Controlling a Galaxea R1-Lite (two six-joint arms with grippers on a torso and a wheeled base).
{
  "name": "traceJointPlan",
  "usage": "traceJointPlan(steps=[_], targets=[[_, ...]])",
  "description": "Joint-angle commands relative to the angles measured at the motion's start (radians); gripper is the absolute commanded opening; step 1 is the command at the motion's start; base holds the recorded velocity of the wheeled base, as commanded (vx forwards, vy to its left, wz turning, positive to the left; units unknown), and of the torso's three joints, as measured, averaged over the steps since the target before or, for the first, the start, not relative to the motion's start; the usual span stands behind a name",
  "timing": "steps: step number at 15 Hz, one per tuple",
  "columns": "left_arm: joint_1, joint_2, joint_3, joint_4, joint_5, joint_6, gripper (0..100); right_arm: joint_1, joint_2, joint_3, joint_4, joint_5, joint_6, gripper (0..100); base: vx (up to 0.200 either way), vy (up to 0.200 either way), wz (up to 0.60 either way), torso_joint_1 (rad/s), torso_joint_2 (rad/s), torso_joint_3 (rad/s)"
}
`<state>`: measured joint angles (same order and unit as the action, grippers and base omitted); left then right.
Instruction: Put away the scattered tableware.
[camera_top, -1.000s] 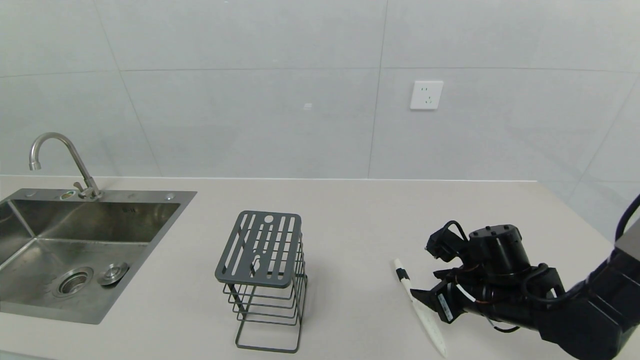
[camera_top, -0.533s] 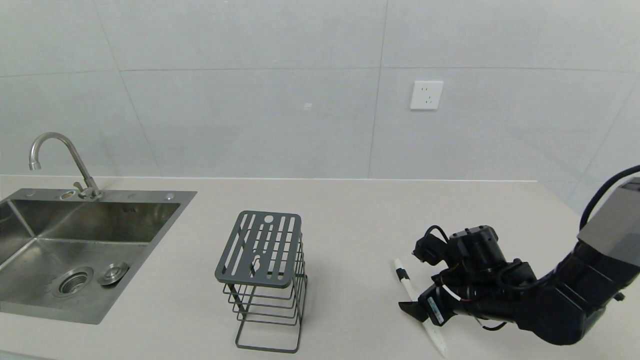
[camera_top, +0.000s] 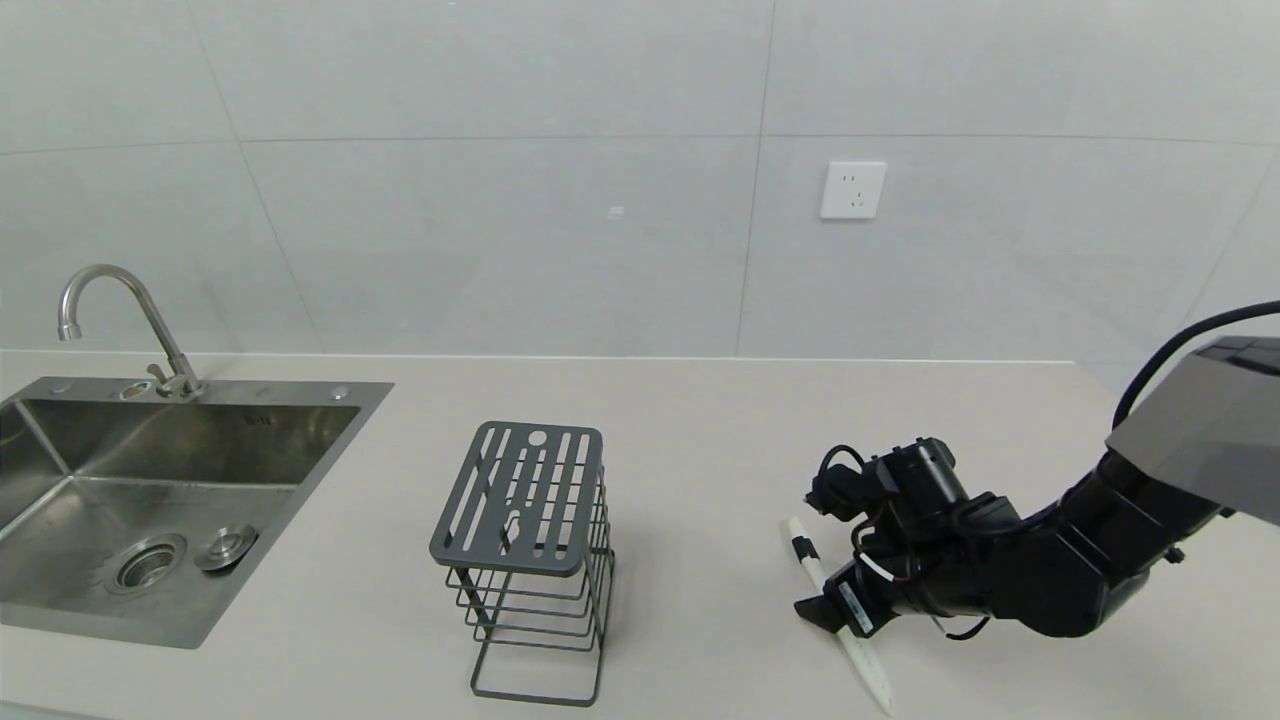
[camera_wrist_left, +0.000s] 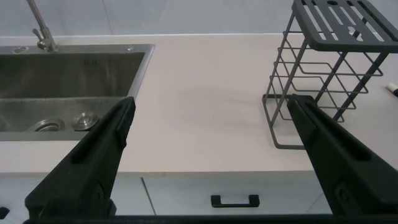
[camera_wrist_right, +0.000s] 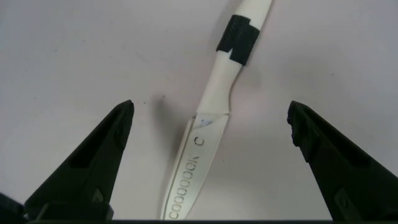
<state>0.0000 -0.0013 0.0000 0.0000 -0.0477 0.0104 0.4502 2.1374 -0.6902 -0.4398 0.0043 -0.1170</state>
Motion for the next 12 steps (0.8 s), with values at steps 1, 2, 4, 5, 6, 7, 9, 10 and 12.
traceJointPlan(steps=[1, 2, 4, 5, 6, 7, 9, 10, 12], targets=[[0.0, 0.001, 0.0, 0.0, 0.0, 0.0, 100, -0.002, 0.036, -0.003, -0.011, -0.004, 0.0, 100, 0.0, 0.0, 0.0, 0.0, 0.0, 0.0], [0.0, 0.001, 0.0, 0.0, 0.0, 0.0, 100, -0.002, 0.038, -0.003, -0.013, -0.006, 0.0, 100, 0.0, 0.0, 0.0, 0.0, 0.0, 0.0], [0.0, 0.001, 0.0, 0.0, 0.0, 0.0, 100, -0.005, 0.047, 0.0, -0.013, -0.007, 0.0, 100, 0.0, 0.0, 0.0, 0.0, 0.0, 0.0], [0.0, 0.001, 0.0, 0.0, 0.0, 0.0, 100, -0.005, 0.052, 0.0, -0.013, -0.006, 0.002, 100, 0.0, 0.0, 0.0, 0.0, 0.0, 0.0], [0.0, 0.001, 0.0, 0.0, 0.0, 0.0, 100, -0.007, 0.056, 0.001, -0.013, -0.006, 0.002, 100, 0.0, 0.0, 0.0, 0.0, 0.0, 0.0], [0.0, 0.001, 0.0, 0.0, 0.0, 0.0, 100, -0.005, 0.061, 0.006, -0.011, -0.006, 0.002, 100, 0.0, 0.0, 0.0, 0.0, 0.0, 0.0], [0.0, 0.001, 0.0, 0.0, 0.0, 0.0, 100, -0.005, 0.078, 0.034, -0.007, -0.007, 0.004, 0, 0.0, 0.0, 0.0, 0.0, 0.0, 0.0], [0.0, 0.001, 0.0, 0.0, 0.0, -0.001, 100, -0.005, 0.082, 0.046, -0.007, -0.007, 0.005, 0, 0.0, 0.0, 0.0, 0.0, 0.0, 0.0], [0.0, 0.001, 0.0, 0.0, 0.0, -0.001, 100, -0.013, 0.09, 0.075, -0.007, -0.007, 0.005, 0, 0.0, 0.0, 0.0, 0.0, 0.0, 0.0]])
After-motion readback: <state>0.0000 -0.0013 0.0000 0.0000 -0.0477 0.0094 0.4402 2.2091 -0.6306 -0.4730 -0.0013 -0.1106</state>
